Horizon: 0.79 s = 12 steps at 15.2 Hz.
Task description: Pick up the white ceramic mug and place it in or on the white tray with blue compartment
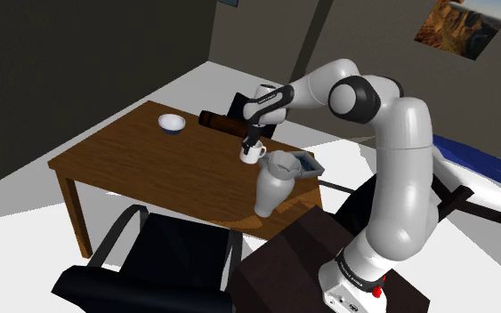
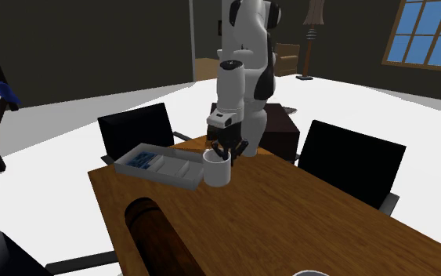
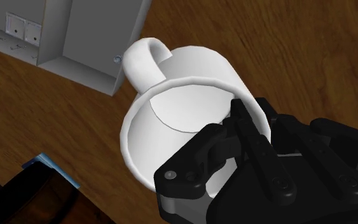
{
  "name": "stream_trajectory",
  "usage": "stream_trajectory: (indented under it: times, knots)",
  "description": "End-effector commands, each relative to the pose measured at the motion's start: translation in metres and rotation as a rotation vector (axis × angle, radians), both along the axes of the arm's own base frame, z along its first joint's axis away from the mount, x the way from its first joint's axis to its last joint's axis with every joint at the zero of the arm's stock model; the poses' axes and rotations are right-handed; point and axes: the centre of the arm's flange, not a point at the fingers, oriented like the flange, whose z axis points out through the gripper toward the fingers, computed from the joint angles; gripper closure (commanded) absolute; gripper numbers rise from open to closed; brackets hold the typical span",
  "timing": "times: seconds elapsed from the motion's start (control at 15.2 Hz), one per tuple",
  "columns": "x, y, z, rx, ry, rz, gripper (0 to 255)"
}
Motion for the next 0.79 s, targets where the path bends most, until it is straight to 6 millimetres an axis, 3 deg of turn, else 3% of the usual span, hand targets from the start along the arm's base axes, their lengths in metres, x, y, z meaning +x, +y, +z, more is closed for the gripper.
stream_trajectory:
  times: [0.0,0.73]
  knots:
    - [0.0,0.0,0.01,0.0,0.0,0.0,255]
    - [0.0,0.0,0.068,0.0,0.0,0.0,255]
